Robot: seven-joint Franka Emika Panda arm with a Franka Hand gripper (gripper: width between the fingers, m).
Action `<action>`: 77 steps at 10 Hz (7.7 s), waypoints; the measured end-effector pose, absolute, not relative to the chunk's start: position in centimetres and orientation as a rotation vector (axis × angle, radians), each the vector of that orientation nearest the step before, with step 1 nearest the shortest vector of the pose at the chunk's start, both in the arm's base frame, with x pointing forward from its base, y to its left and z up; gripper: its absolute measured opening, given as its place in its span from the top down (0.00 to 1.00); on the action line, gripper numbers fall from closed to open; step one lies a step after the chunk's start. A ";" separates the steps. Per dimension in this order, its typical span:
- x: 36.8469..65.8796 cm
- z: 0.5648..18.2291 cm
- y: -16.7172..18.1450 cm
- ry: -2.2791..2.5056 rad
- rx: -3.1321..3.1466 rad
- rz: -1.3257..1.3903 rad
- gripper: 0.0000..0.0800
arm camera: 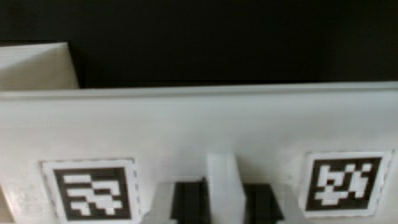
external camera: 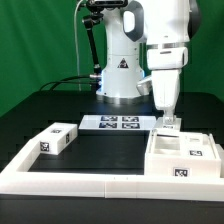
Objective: Assemble cabinet
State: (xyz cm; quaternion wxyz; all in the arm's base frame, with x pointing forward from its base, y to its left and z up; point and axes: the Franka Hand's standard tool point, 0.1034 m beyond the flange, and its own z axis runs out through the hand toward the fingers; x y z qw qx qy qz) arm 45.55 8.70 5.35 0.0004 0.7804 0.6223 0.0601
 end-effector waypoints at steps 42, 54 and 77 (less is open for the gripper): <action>58.7 5.8 5.9 2.165 2.270 0.127 0.91; 53.4 9.7 5.6 2.030 2.243 0.312 0.01; 49.1 5.9 7.3 -0.097 3.274 0.324 0.00</action>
Offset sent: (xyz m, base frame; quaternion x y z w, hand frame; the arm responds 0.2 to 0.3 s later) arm 0.0129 -0.0055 0.0030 0.0066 -0.0053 -0.0165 0.9998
